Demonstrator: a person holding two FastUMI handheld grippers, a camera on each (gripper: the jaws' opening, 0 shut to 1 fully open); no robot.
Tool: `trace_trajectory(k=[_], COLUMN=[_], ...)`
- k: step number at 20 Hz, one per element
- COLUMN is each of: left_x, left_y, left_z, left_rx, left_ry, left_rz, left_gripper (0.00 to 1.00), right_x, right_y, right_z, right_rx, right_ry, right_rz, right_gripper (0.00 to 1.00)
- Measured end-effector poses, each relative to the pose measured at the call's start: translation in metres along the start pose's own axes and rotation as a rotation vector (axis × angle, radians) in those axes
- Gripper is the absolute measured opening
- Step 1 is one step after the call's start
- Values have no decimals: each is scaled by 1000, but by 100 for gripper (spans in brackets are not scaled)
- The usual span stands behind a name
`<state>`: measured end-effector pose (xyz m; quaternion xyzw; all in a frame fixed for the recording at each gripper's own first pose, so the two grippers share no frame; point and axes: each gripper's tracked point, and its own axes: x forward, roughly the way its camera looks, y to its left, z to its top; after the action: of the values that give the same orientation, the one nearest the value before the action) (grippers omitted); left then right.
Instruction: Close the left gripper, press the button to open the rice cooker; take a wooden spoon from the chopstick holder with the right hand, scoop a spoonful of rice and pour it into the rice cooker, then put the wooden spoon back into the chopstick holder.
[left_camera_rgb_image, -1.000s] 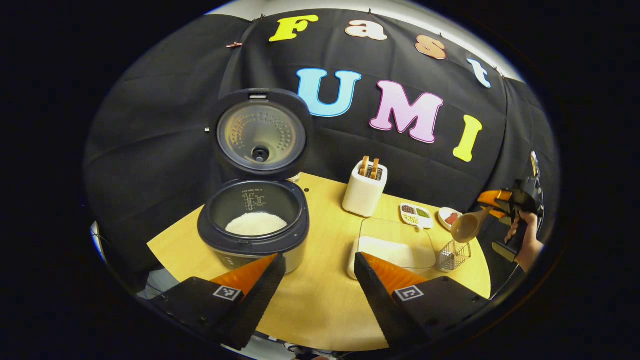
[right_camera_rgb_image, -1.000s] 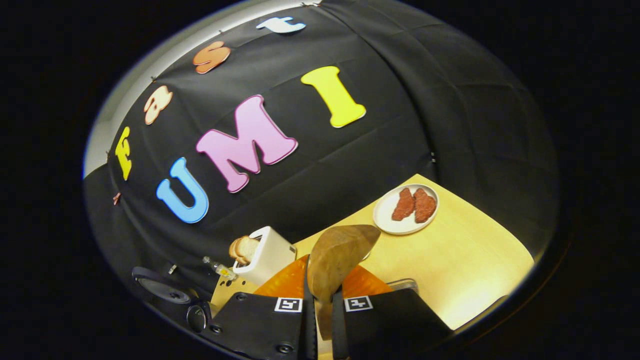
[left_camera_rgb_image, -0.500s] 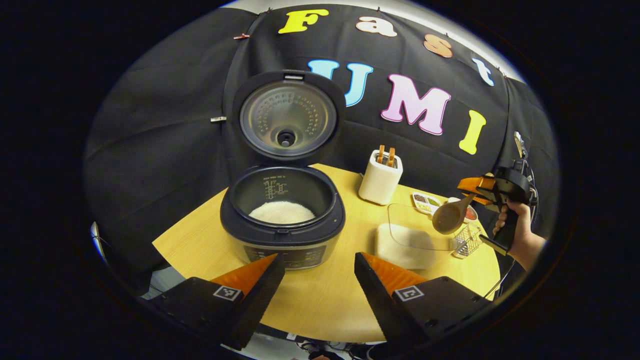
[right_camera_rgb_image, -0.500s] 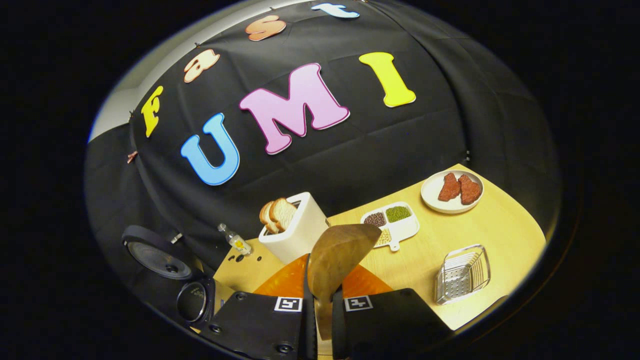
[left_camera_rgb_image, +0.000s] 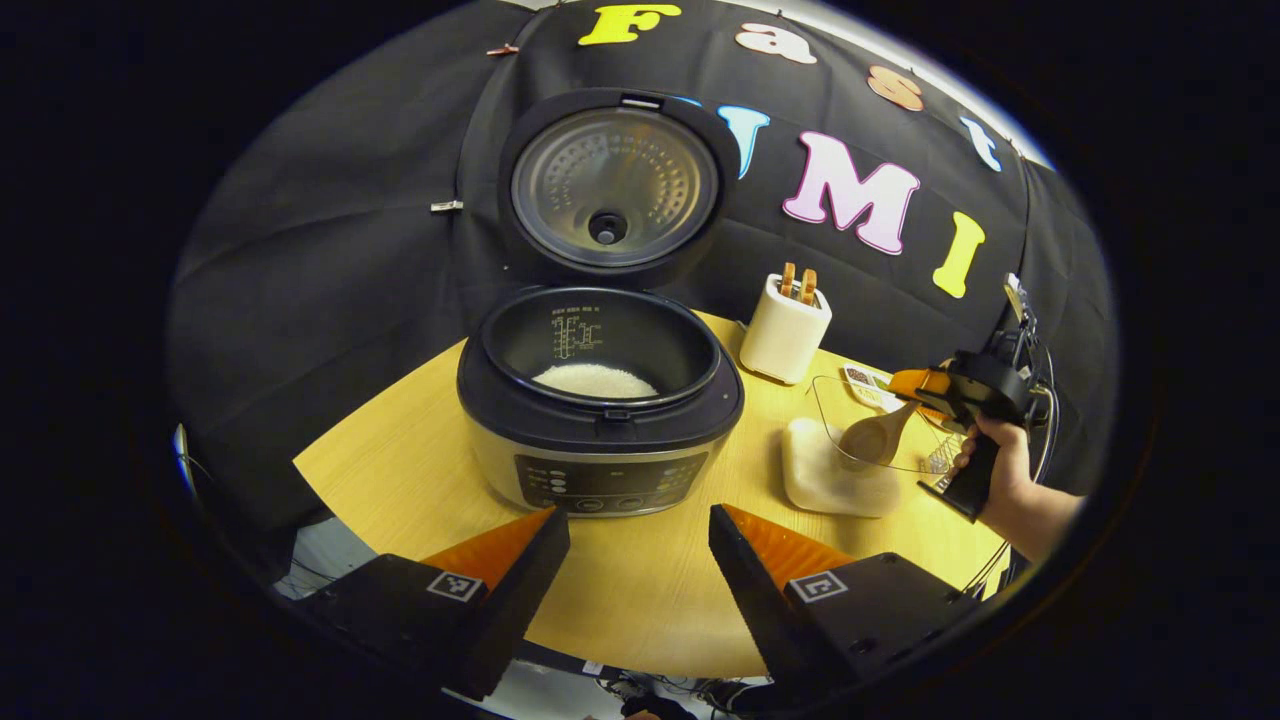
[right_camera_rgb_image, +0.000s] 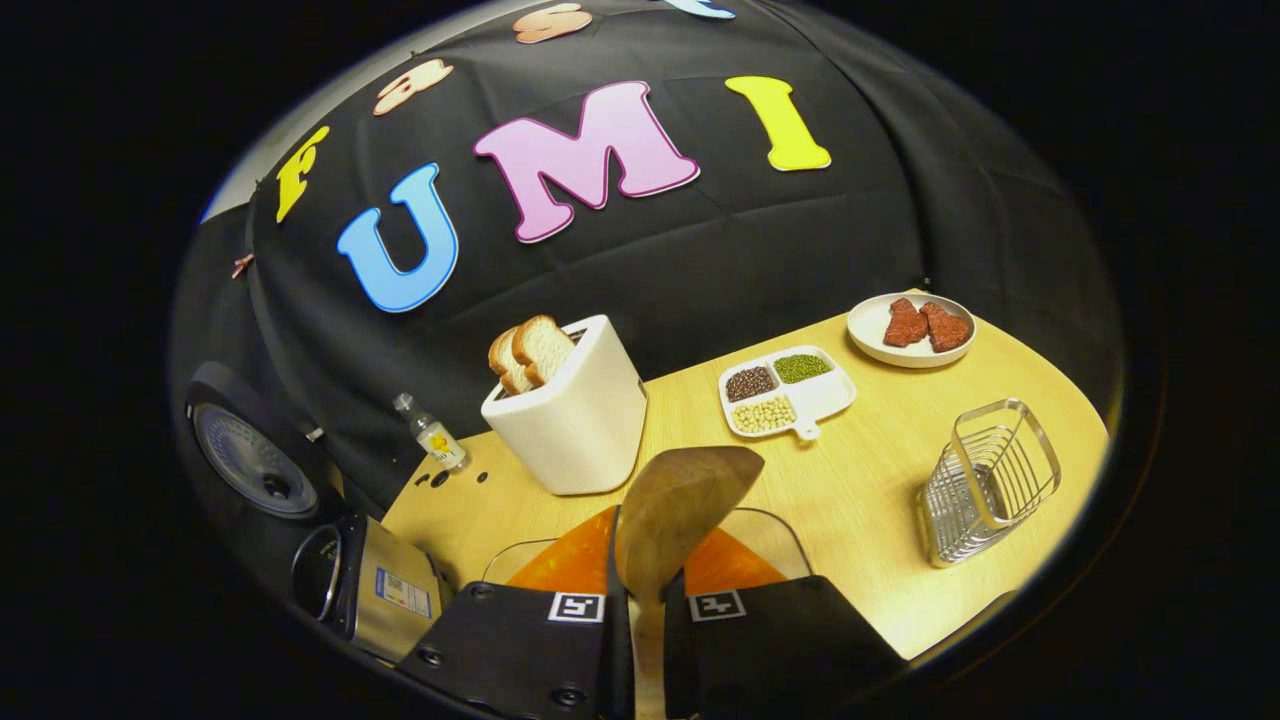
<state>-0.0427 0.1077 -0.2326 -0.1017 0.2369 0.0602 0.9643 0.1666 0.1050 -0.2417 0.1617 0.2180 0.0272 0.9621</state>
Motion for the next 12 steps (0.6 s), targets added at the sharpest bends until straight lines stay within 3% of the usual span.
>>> trace_trajectory(k=[5,12], left_x=[-2,-6], left_y=[20,40], left_z=[-6,-14], left_rx=[-38,-80], left_ry=[4,20], left_rz=[8,21], left_gripper=[95,95], right_x=[3,-2], right_y=[19,47], right_z=[-11,-27], right_rx=[-9,118], right_ry=[-16,59], right_rz=[-18,4], right_gripper=[16,16])
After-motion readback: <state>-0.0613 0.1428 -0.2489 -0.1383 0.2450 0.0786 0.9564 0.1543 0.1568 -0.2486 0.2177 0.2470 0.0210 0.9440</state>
